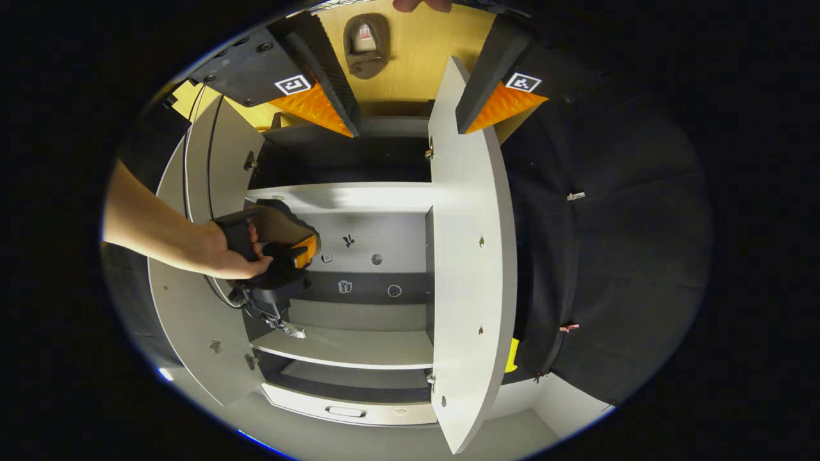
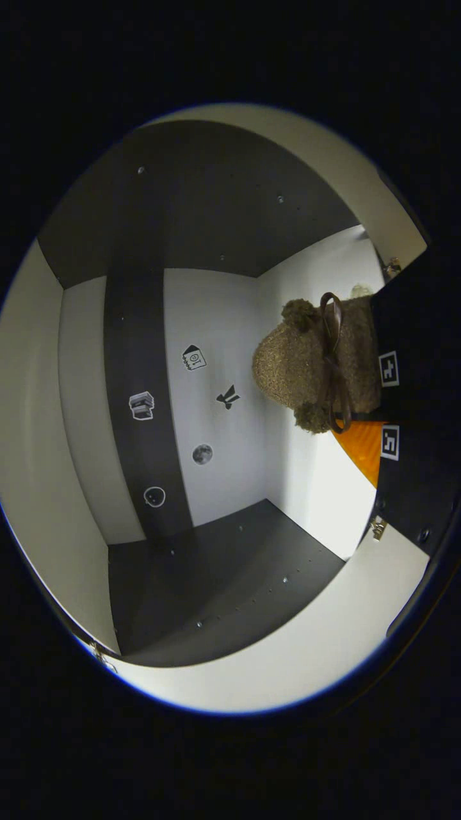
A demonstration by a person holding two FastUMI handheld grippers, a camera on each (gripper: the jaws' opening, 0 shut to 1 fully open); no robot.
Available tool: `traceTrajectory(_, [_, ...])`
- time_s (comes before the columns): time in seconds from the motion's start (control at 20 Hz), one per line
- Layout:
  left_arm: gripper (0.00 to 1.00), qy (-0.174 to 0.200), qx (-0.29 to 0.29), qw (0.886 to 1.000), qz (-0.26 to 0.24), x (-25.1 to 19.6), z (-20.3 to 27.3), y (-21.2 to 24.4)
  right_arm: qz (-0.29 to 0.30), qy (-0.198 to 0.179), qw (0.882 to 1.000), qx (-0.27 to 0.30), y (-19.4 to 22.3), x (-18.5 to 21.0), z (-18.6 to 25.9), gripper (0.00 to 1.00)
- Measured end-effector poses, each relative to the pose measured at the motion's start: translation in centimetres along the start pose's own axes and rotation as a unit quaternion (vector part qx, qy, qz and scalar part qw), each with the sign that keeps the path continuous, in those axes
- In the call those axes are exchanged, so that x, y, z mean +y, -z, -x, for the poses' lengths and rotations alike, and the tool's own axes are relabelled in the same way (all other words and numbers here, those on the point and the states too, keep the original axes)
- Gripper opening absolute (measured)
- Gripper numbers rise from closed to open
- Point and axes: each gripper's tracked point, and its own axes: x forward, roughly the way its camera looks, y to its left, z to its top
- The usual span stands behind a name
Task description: Grab one shoe with the right hand and put it into the shoe cabinet, grab the other shoe with the left hand and put it into the shoe cabinet; then close the right door with the right hand and the left door with the left hand.
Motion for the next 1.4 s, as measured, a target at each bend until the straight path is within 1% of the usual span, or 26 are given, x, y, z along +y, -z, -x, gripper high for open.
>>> traceTrajectory(0.25, [0.94, -0.025, 0.019, 0.999, 0.009, 0.5, -0.3, 1.6, -0.030, 0.017, 0.999, 0.000, -0.5, -2.5, -6.2, 0.07])
traceTrajectory(0.45, [0.94, -0.044, 0.038, 0.998, 0.010, 1.0, -0.4, 2.9, -0.028, 0.022, 0.999, 0.013, 0.4, -3.8, -9.6, 0.07])
traceTrajectory(0.5, [0.94, -0.050, 0.041, 0.998, 0.011, 1.2, -0.4, 3.1, -0.025, 0.022, 0.999, 0.017, 0.8, -3.8, -10.3, 0.02])
traceTrajectory(0.55, [0.94, -0.053, 0.046, 0.997, 0.014, 1.2, -0.3, 3.4, -0.021, 0.026, 0.999, 0.022, 1.2, -3.9, -10.7, 0.07])
traceTrajectory(0.7, [0.94, -0.057, 0.055, 0.997, 0.019, 1.1, -0.2, 3.9, -0.025, 0.033, 0.999, 0.036, 2.0, -3.9, -11.6, 0.08])
traceTrajectory(0.75, [0.94, -0.058, 0.055, 0.997, 0.019, 1.2, -0.2, 4.0, -0.029, 0.032, 0.998, 0.037, 2.0, -3.8, -11.7, 0.11])
traceTrajectory(0.8, [0.94, -0.059, 0.054, 0.997, 0.018, 1.2, -0.3, 3.8, -0.029, 0.034, 0.998, 0.035, 1.9, -3.9, -11.6, 0.11])
traceTrajectory(0.9, [0.94, -0.056, 0.051, 0.997, 0.017, 1.2, -0.3, 3.6, -0.033, 0.034, 0.998, 0.037, 2.0, -4.0, -11.1, 0.16])
traceTrajectory(0.95, [0.94, -0.052, 0.051, 0.997, 0.017, 1.1, -0.3, 3.6, -0.038, 0.033, 0.998, 0.036, 1.8, -3.8, -10.4, 0.26])
traceTrajectory(1.1, [0.94, -0.043, 0.051, 0.998, 0.016, 0.8, -0.4, 3.5, -0.053, 0.014, 0.998, 0.037, 1.8, -3.0, -9.1, 0.26])
traceTrajectory(1.15, [0.94, -0.040, 0.050, 0.998, 0.015, 0.7, -0.4, 3.5, -0.053, 0.012, 0.998, 0.037, 1.8, -2.8, -8.3, 0.32])
traceTrajectory(1.2, [0.94, -0.037, 0.049, 0.998, 0.014, 0.6, -0.3, 3.3, -0.049, 0.005, 0.998, 0.033, 1.7, -2.6, -7.9, 0.34])
traceTrajectory(1.25, [0.94, -0.034, 0.046, 0.998, 0.014, 0.5, -0.2, 3.2, -0.043, -0.001, 0.999, 0.028, 1.6, -2.3, -7.0, 0.43])
traceTrajectory(1.3, [0.94, -0.030, 0.045, 0.998, 0.012, 0.3, -0.2, 3.1, -0.038, -0.003, 0.999, 0.021, 1.5, -2.1, -6.0, 0.55])
traceTrajectory(1.35, [0.94, -0.025, 0.045, 0.999, 0.010, 0.1, -0.2, 3.1, -0.036, 0.000, 0.999, 0.014, 1.4, -2.1, -4.9, 0.60])
traceTrajectory(1.4, [0.94, -0.018, 0.047, 0.999, 0.007, -0.1, -0.1, 3.3, -0.037, -0.001, 0.999, 0.005, 1.2, -2.1, -4.1, 0.74])
